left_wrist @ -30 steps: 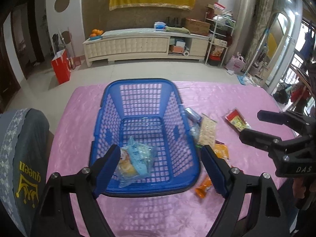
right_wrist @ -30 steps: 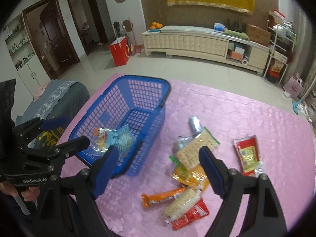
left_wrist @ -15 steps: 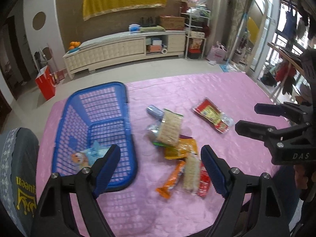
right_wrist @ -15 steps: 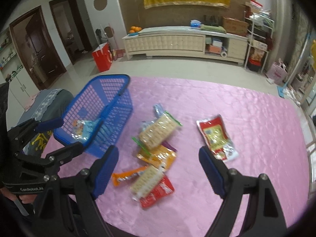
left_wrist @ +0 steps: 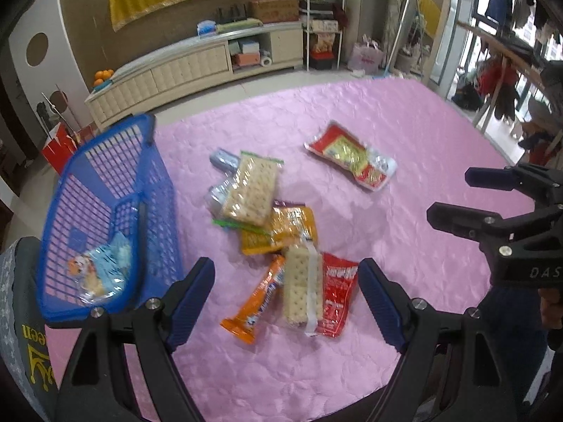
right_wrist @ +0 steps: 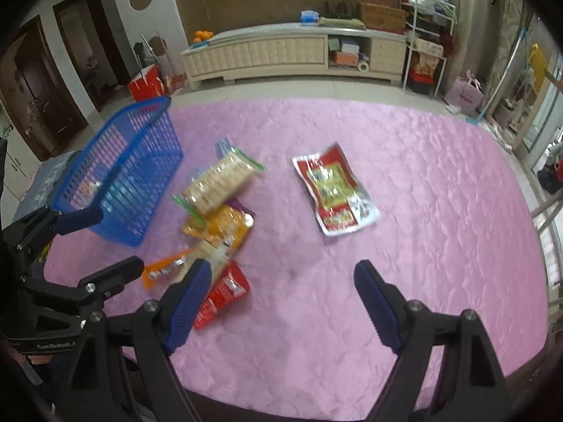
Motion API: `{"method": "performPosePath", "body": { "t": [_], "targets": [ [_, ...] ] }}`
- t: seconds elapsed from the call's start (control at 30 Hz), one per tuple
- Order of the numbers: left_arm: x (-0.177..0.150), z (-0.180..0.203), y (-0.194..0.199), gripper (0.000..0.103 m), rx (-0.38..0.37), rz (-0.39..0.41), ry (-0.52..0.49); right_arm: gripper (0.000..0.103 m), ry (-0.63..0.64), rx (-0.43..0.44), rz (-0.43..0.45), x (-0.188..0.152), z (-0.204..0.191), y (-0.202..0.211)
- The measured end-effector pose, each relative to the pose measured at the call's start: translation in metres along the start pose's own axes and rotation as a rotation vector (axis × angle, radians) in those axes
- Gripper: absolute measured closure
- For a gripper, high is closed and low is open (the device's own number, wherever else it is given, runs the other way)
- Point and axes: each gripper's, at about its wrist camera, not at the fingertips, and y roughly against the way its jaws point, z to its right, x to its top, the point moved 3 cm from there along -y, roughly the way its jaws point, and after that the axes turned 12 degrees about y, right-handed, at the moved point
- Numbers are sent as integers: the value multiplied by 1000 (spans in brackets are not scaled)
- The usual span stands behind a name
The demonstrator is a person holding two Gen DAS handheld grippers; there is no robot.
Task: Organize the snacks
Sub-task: 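Reach the left gripper to the white cracker pack and grasp it, then lift the cracker pack with the left gripper while the right gripper grasps the red wrapper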
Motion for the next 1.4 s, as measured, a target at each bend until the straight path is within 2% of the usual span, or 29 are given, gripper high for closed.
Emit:
{"method": "performPosePath", "body": {
  "t": [0.2,0.47,0.57,0.77,0.83,0.9,0.93,0.97,1.0,1.17,1.4],
  "targets": [
    [-17,4,-35,21,1,-75,7,17,-20,2,-28,-18,3,-17],
    [-30,13,-77,21,62,-132,-81,17,-55,25,-87,-37,8,-44],
    [-35,12,-95,21,49,-184,-72,17,-74,35,-96,-41,12,-51],
    [-37,8,-116,21,95,-204,-82,17,-99,35,-115,-45,18,-57],
    [-37,7,-118,29,67,-208,-72,17,-101,32,-120,-46,19,-58],
    [-37,10,-116,47,50,-207,-77,17,-107,31,-121,-48,19,-57],
    [-37,11,-115,51,50,-204,-82,16,-113,32,-123,-49,20,-57],
    [-37,14,-113,61,58,-201,-95,16,-116,33,-127,-51,20,-57],
    [-37,15,-112,63,67,-197,-104,16,-118,34,-131,-52,19,-57],
    [-38,19,-103,69,22,-197,-77,16,-114,38,-134,-51,15,-55],
    [-30,13,-60,69,-24,-108,-10,17,-112,34,-137,-48,8,-49]
  ]
}}
